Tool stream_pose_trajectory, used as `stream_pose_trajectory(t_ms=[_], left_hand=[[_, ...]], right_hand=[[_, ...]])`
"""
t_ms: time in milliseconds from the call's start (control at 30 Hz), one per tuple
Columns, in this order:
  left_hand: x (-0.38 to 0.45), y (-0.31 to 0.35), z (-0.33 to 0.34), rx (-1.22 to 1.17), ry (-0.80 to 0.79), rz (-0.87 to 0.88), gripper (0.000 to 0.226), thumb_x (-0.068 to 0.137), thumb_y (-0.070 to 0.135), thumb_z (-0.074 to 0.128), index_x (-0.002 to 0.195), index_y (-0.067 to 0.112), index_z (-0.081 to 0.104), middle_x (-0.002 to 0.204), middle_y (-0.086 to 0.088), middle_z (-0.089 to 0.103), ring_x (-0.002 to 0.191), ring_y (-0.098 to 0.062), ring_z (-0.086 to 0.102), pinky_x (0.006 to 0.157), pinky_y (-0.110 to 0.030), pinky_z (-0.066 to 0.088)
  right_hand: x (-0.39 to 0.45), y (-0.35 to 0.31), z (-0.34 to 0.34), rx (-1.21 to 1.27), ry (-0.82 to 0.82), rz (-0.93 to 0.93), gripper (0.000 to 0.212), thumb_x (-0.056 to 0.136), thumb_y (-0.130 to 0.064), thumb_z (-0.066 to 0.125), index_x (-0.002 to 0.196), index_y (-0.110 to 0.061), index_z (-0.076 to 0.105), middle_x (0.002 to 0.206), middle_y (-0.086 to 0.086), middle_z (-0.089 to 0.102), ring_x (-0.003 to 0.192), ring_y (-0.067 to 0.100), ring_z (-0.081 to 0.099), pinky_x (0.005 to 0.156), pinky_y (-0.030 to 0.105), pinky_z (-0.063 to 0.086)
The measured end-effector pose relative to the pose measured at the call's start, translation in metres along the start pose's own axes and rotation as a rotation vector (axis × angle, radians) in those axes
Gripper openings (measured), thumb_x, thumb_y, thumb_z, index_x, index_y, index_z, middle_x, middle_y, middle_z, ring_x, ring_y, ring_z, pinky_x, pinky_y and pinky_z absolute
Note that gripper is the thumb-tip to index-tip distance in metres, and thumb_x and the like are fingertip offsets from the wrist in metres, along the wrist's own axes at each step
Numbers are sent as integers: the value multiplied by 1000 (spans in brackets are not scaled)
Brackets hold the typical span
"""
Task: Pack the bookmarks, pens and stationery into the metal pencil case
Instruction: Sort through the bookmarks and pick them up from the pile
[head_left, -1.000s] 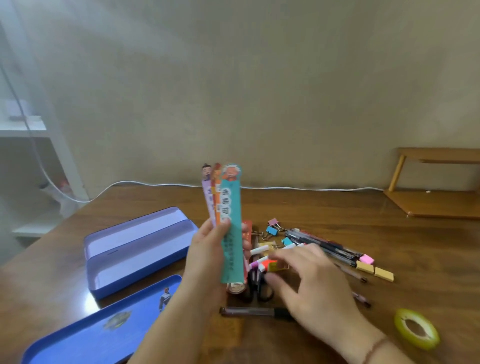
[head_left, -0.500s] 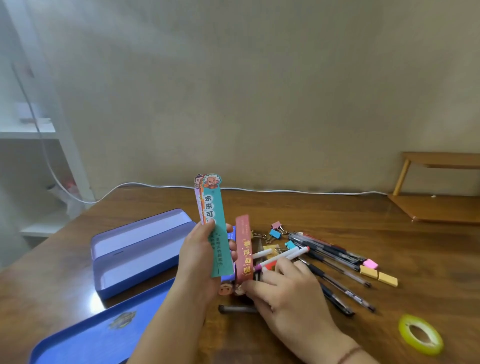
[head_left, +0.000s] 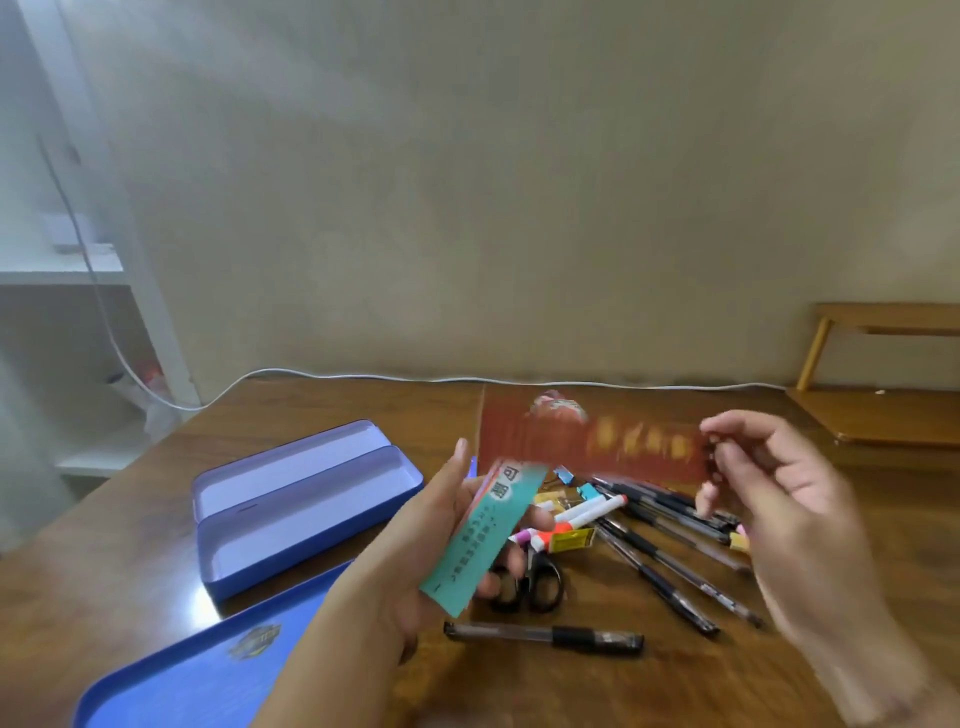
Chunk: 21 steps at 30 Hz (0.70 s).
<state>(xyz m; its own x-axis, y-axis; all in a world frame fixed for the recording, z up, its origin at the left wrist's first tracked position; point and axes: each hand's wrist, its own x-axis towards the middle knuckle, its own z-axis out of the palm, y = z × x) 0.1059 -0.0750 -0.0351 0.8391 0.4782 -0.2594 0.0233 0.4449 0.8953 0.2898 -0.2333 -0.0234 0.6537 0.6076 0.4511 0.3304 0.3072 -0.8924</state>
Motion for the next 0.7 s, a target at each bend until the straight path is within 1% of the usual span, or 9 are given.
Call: stream_pose_trajectory(t_ms=[67,133,200,300,433,500,600,633,700], left_hand=[[-1,-2,1,13,-177,-27,81,85,72,32,124,10,65,101,-13,74,56,-18,68,41,-22,48],[-4,-5,4,65,-298,-36,77,90,72,33,129,11,59,109,-11,72,62,-18,71,41,-20,44],[-6,-9,7,156,-331,-51,60,90,63,46,123,15,61,103,-9,70,64,-19,73,41,-19,41],[-5,-13,5,282,-277,-86,34,88,39,62,112,14,60,91,-8,65,52,-17,66,43,-20,42],[-4,-10,1,291,-226,-51,24,100,24,51,116,11,64,91,-11,67,44,-13,56,44,-21,43],[-6,-8,1,306,-219,-35,28,103,24,46,119,15,66,90,-9,71,52,-19,57,51,-24,45],[-5,-9,4,320,-259,-56,35,95,42,58,118,18,67,99,-10,73,90,-37,58,78,-40,49],[-4,-12,4,317,-313,-72,43,92,47,59,122,15,63,104,-13,71,89,-33,62,80,-40,51],[-3,-15,6,340,-468,-73,37,98,42,53,122,13,54,104,-14,70,67,-19,66,63,-27,52]], right_hand=[[1,6,0,-211,-45,-17,23,97,-18,47,94,-26,68,87,-6,65,71,4,57,54,15,50],[-1,9,3,-330,-83,-62,22,96,-35,46,96,-30,68,94,-10,63,86,1,62,55,16,53],[-5,8,7,-482,-113,-159,30,94,-52,43,100,-35,66,97,-13,60,96,6,62,55,21,55],[-9,7,11,-366,-86,-100,25,90,-45,48,99,-33,68,97,-15,63,95,6,64,54,25,58],[-6,5,9,-139,-71,94,21,87,-34,50,86,-30,71,87,-9,72,87,10,69,57,32,59],[-4,3,7,-44,-39,166,22,93,-25,50,86,-26,71,81,-4,73,82,15,70,56,31,57],[-3,4,6,-88,51,155,20,94,-27,50,91,-25,70,79,2,72,85,18,68,59,36,59],[-4,5,7,-158,86,120,20,93,-31,50,93,-27,69,81,1,70,87,18,68,57,34,59],[-7,7,10,-321,120,21,23,88,-39,48,99,-30,66,90,-7,66,91,14,65,50,22,57]])
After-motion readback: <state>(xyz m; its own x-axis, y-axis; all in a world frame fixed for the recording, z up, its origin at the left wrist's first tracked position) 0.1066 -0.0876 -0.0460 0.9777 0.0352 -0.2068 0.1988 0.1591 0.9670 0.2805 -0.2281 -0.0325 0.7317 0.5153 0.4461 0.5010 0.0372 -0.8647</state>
